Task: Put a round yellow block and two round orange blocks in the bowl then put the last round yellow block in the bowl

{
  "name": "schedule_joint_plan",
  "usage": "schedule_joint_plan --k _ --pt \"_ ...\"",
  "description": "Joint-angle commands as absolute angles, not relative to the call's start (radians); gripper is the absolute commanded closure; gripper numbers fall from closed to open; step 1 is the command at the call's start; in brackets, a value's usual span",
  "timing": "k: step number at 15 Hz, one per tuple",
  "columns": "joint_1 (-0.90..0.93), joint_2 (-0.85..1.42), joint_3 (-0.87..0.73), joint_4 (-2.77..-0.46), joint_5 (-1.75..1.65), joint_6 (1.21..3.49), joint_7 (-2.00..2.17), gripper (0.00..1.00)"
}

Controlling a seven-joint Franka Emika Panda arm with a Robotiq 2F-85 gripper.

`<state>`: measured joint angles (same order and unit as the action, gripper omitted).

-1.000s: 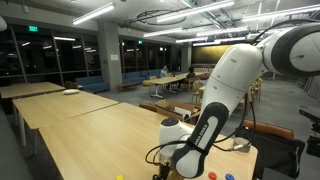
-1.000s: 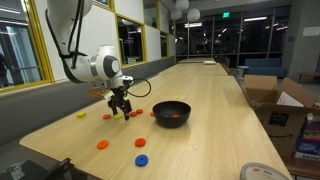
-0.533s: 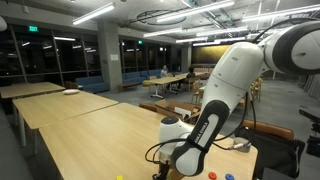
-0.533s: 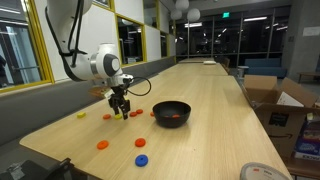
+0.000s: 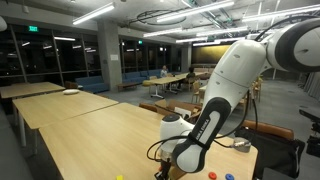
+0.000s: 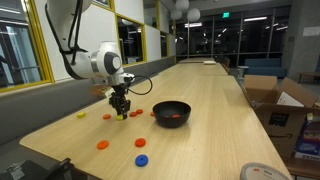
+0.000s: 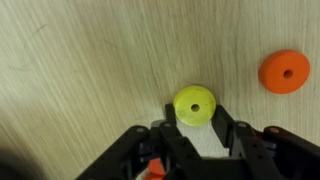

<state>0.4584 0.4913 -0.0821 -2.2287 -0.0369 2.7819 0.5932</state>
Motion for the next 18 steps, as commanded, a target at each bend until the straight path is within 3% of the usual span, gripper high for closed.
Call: schedule_joint_plan --k 1,11,17,18 --pt "0.438 0.402 -0.109 -2.28 -0.05 2.779 0.621 0.84" --pt "0.348 0.228 -0.269 -2.371 -0.18 2.864 0.812 0.84" --pt "0.235 0.24 -0.27 -2.368 -0.175 2.881 0.831 0.84" --pt "0.219 0.248 -0.266 -2.363 -0.168 2.878 0.825 0.68"
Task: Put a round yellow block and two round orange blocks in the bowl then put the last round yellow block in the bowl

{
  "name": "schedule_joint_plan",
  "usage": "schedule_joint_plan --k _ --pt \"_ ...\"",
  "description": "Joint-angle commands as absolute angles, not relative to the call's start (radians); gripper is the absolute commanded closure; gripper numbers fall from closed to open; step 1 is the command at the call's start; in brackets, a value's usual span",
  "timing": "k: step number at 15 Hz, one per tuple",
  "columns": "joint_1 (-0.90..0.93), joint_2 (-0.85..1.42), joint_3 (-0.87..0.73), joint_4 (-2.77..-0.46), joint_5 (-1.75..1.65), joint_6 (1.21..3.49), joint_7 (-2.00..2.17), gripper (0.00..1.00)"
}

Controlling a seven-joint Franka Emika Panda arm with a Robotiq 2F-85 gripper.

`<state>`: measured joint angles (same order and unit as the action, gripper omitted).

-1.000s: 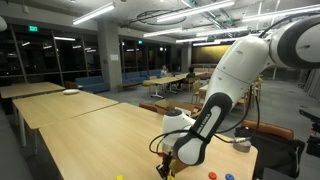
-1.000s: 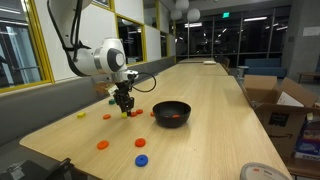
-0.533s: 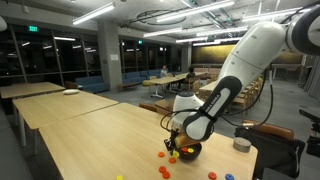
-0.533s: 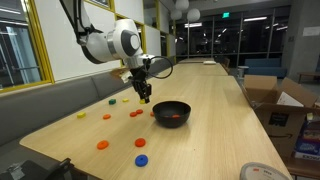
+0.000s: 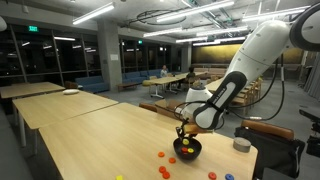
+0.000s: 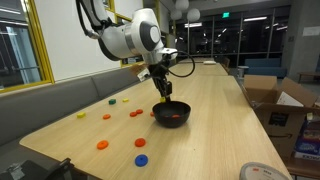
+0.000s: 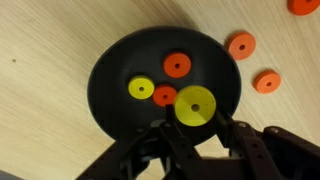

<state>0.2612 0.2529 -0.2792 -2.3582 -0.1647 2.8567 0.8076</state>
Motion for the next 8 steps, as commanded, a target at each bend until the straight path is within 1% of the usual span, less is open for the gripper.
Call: schedule_joint_plan --k 1,2,3,4,6,7,8 --pt "0.205 0.255 -0.262 -2.357 -0.16 2.873 0.819 0.34" --pt "0.191 0.262 -0.256 -2.35 -0.151 2.866 0.811 0.33" --pt "0.179 0.267 -0.25 -2.347 -0.141 2.861 0.802 0.28" --pt "0.169 0.269 -0.245 -2.345 -0.134 2.855 0.797 0.19" --pt "0.153 0.265 -0.236 -2.347 -0.123 2.847 0.789 0.05" --pt "0.152 0.251 -0.236 -2.357 -0.125 2.844 0.79 0.0" --pt "0.158 0.236 -0.244 -2.366 -0.142 2.837 0.799 0.0"
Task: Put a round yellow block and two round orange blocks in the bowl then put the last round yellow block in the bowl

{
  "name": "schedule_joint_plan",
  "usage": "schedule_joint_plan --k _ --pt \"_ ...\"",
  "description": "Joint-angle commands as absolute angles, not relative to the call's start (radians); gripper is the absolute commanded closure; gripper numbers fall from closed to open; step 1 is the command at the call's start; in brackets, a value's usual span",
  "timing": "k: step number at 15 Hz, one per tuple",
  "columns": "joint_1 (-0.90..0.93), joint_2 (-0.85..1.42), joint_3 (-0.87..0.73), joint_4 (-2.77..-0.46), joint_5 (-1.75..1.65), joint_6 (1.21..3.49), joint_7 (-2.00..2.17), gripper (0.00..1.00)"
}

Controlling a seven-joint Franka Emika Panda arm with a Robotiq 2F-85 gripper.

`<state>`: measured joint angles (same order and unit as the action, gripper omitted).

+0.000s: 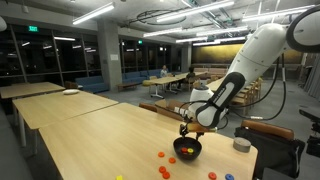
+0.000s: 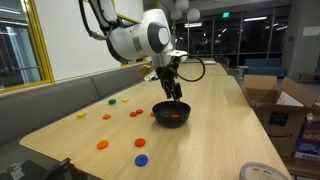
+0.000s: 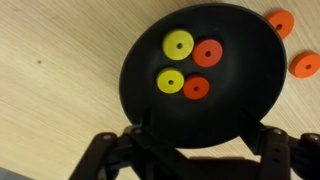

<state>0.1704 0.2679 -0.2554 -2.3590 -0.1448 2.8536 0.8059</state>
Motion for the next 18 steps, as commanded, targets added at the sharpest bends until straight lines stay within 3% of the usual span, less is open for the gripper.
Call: schedule_joint_plan --k 1,13,18 --pt "0.169 0.199 -0.253 -2.386 -0.168 2.809 0.798 0.0" --pt "0.038 -0.421 -0.061 -2.73 -0.092 2.437 0.539 0.0" --pt "-0.03 -0.678 -0.026 -2.754 -0.021 2.2 0.444 0.0"
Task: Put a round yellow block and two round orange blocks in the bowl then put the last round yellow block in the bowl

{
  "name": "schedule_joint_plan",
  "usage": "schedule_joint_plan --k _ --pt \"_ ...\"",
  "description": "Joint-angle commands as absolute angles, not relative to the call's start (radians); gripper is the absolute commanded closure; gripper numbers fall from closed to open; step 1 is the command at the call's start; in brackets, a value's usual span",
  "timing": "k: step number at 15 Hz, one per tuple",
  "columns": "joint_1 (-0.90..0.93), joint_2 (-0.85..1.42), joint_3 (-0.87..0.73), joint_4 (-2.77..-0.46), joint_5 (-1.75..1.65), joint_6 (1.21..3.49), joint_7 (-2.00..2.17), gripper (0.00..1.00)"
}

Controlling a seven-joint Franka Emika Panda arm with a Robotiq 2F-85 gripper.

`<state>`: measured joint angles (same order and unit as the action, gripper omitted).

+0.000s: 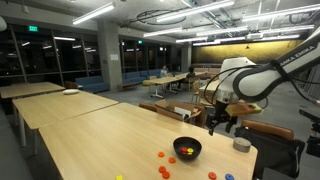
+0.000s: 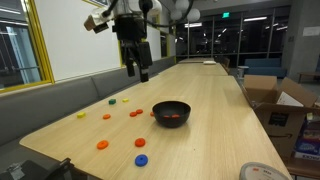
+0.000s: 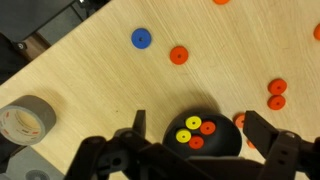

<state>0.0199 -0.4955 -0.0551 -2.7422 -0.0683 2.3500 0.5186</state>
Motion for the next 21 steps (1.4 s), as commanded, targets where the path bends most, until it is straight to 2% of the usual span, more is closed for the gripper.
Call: schedule_joint_plan --k 1,5,14,21 --pt "-0.046 -0.718 -0.022 -2.749 -0.025 2.142 0.425 0.0" --pt "-0.077 -0.828 -0.049 -2.741 -0.053 1.992 0.271 0.0" --pt "-0.062 -0.821 -0.208 -2.745 -0.086 1.997 -0.262 0.0" --pt "-0.079 -0.803 -0.224 -2.753 -0.07 1.998 -0.283 0.0"
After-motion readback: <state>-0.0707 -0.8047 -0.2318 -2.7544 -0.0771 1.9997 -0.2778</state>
